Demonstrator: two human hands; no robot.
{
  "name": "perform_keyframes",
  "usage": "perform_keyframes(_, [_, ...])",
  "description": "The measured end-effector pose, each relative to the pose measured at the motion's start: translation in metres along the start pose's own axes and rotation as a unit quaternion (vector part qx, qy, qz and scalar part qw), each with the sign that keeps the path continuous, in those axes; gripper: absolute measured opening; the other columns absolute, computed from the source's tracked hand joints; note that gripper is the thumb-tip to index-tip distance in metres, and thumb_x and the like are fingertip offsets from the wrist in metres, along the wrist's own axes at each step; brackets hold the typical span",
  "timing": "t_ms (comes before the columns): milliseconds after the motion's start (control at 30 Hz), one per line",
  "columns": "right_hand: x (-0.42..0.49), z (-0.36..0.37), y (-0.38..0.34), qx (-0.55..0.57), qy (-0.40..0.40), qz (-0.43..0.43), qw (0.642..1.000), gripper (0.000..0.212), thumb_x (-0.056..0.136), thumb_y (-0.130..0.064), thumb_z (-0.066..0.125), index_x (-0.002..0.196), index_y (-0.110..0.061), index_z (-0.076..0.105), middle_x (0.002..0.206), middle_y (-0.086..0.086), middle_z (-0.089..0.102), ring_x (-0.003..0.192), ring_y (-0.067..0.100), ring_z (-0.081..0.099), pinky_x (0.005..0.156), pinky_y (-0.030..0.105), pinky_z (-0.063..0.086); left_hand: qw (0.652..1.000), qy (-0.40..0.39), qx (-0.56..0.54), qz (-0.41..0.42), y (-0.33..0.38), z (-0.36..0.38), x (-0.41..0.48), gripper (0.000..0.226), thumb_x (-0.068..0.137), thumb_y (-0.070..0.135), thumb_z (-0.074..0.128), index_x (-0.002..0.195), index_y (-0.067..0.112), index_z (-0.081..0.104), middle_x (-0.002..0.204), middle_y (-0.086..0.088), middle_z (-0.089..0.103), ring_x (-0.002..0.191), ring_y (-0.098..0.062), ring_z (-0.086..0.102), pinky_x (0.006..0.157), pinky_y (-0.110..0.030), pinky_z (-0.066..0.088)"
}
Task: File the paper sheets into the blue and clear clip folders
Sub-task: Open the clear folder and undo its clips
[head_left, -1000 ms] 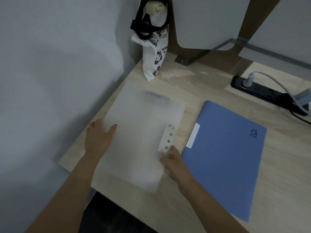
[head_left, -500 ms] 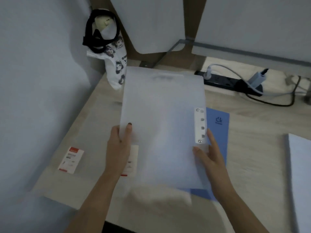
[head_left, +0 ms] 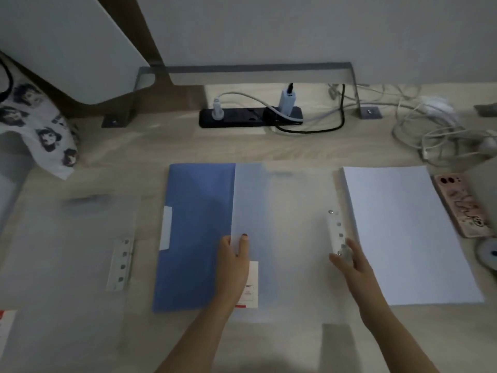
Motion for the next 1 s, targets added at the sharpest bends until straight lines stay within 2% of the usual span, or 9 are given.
perform_keyframes(67, [0.002,-0.006,0.002,-0.007,-0.002,-0.007,1.000,0.056,0.089,-0.024,0.058,0.140,-0.024,0.035,0.148,0.002,0.033,0.133,0.020,0.035,0.097,0.030,0.029,0.997,0.029,0.055,0.037,0.000,0.004,0.000,0.036,0.091,0.029,0.054,0.120,0.010,0.044,0.119,-0.013,0.048,0.099,-0.023,0.050,0.085,-0.033,0.044])
perform_keyframes(167, [-0.001,-0.011,-0.005,0.008,-0.016,-0.015,1.000,0.047,0.091,-0.022,0.055,0.136,-0.023,0.042,0.142,0.002,0.043,0.126,0.019,0.045,0.097,0.028,0.034,0.994,0.028,0.092,0.059,0.003,0.007,-0.005,0.065,0.089,0.021,0.059,0.142,0.006,0.026,0.144,-0.013,0.030,0.132,-0.027,0.032,0.109,-0.037,0.031])
perform_keyframes(267, [-0.014,-0.018,-0.023,0.086,-0.031,-0.026,0.995,0.031,0.092,-0.020,0.051,0.122,-0.025,0.053,0.120,0.008,0.063,0.096,0.020,0.067,0.077,0.029,0.051,0.997,-0.032,0.057,0.049,0.006,0.010,-0.011,0.074,0.091,0.024,0.056,0.148,0.015,0.011,0.155,-0.003,0.015,0.143,-0.020,0.018,0.117,-0.038,0.019])
perform_keyframes(433, [-0.039,-0.016,-0.071,0.181,-0.086,-0.056,0.978,0.031,0.095,-0.018,0.043,0.120,-0.025,0.058,0.104,0.005,0.072,0.087,0.029,0.072,0.070,0.040,0.058,0.992,-0.122,-0.027,-0.014,0.029,-0.001,-0.020,0.064,0.092,0.040,0.049,0.147,0.022,0.021,0.154,0.004,0.022,0.141,-0.016,0.025,0.111,-0.035,0.025])
perform_keyframes(567, [-0.061,0.024,-0.116,0.134,-0.196,-0.111,0.965,0.033,0.096,-0.014,0.040,0.117,-0.027,0.062,0.099,0.006,0.072,0.087,0.026,0.071,0.062,0.029,0.055,0.975,-0.177,-0.117,0.059,0.072,-0.025,-0.039,0.077,0.074,0.061,0.059,0.140,0.029,0.035,0.148,0.011,0.034,0.133,-0.008,0.036,0.112,-0.039,0.034])
perform_keyframes(700, [-0.081,0.082,-0.147,0.049,-0.271,-0.188,0.943,0.036,0.093,-0.016,0.047,0.126,-0.029,0.055,0.110,-0.002,0.070,0.099,0.010,0.067,0.084,0.025,0.055,0.963,-0.210,-0.145,0.083,0.099,-0.047,-0.039,0.055,0.074,0.052,0.048,0.127,0.034,0.049,0.126,0.014,0.051,0.126,-0.009,0.046,0.096,-0.029,0.048])
perform_keyframes(767, [-0.091,0.119,-0.156,0.012,-0.313,-0.209,0.926,0.041,0.092,-0.019,0.050,0.130,-0.036,0.049,0.119,-0.015,0.065,0.109,0.001,0.060,0.095,0.020,0.048,0.966,-0.195,-0.122,0.120,0.102,-0.072,-0.033,0.026,0.085,0.048,0.050,0.107,0.043,0.062,0.110,0.019,0.058,0.121,-0.012,0.054,0.082,-0.017,0.052])
perform_keyframes(867, [-0.096,0.167,-0.150,-0.041,-0.375,-0.215,0.901,0.045,0.092,-0.022,0.052,0.131,-0.043,0.045,0.124,-0.034,0.055,0.116,-0.007,0.053,0.095,0.010,0.042,0.968,-0.117,-0.140,0.171,0.097,-0.126,-0.041,0.019,0.088,0.036,0.053,0.104,0.033,0.064,0.095,0.017,0.067,0.094,0.005,0.062,0.075,-0.012,0.049])
perform_keyframes(1000, [-0.072,0.209,-0.116,-0.151,-0.376,-0.209,0.890,0.047,0.092,-0.023,0.054,0.132,-0.043,0.042,0.144,-0.021,0.037,0.133,-0.004,0.032,0.103,0.013,0.026,0.974,-0.048,-0.157,0.157,0.070,-0.192,-0.038,0.025,0.083,0.026,0.062,0.105,0.017,0.067,0.106,-0.003,0.071,0.106,-0.017,0.064,0.086,-0.035,0.054])
Point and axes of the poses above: each hand's wrist, its own x-axis towards the middle knuckle, its own z-axis out of the palm, y = z × x, the point moved 8 cm from there along x, towards the middle knuckle
